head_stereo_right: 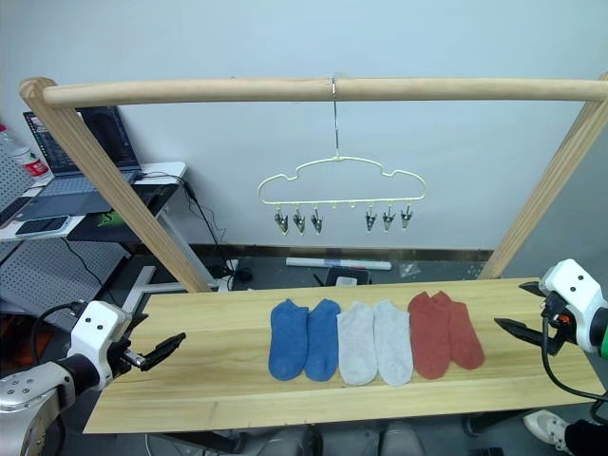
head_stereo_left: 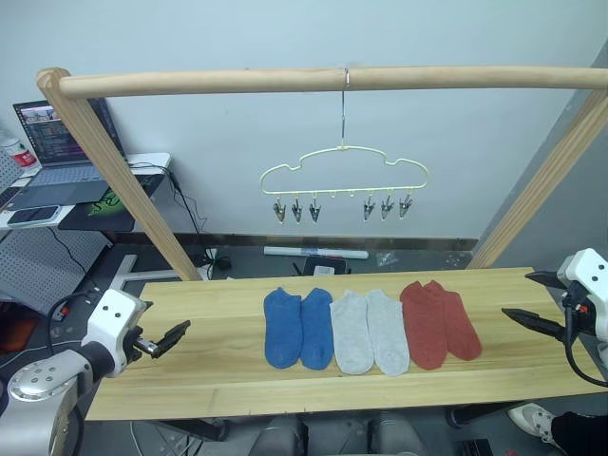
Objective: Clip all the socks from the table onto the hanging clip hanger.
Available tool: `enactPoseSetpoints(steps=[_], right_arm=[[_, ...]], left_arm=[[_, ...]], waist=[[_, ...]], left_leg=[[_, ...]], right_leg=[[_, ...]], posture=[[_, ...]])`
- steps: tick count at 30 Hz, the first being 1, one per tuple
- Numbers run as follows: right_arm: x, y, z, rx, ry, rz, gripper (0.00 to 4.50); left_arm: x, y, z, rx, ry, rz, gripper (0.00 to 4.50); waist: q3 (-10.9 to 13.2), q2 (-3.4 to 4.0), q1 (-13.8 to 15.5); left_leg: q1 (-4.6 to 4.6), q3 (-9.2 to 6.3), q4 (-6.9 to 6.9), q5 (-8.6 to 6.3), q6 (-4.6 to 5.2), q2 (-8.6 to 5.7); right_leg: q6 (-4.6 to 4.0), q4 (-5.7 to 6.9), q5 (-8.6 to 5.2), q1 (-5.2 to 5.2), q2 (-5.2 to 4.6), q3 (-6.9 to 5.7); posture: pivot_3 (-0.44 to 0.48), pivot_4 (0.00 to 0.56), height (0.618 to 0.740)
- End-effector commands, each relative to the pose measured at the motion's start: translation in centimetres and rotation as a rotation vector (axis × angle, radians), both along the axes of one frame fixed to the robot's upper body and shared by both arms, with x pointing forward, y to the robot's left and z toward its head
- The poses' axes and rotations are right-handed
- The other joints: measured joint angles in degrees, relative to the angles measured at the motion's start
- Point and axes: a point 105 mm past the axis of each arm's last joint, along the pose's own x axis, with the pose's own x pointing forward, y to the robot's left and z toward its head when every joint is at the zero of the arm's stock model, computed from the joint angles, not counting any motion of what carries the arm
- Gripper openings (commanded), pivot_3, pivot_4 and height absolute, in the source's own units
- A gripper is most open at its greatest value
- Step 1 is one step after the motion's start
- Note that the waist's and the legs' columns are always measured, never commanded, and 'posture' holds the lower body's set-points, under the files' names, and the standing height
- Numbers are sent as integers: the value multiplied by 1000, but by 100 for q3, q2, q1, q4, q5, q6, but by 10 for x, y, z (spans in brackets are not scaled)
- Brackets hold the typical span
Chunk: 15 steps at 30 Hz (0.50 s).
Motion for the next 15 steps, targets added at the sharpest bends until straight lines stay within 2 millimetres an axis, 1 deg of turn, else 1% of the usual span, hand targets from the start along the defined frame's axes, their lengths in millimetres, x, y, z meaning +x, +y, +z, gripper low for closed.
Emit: enactPoseSetpoints(steps=[1, 5, 15], right_arm=[[1, 2, 12, -12, -40, 12, 4477], [1, 2, 11, -10, -42, 6, 4477], [1, 4, 10, -3, -43, 7, 4477]], left_arm=[[3, 0, 11, 25, -29, -22, 4500], [4, 2, 11, 46, -30, -9, 4500], [5, -2, 16, 23, -62, -33, 4500]], waist=[[0, 0, 1], [0, 0, 1], [0, 0, 1]], left_leg=[[0, 0, 0, 0, 0, 0], [0, 1, 0, 0, 0, -1], [0, 1, 0, -1, -2, 0]], right_leg=[[0, 0, 0, 0, 0, 0], [0, -1, 0, -1, 1, 2], [-1, 0, -1, -2, 0, 3]], posture=[[-94, 71, 740], [-94, 70, 740], [-96, 73, 740]])
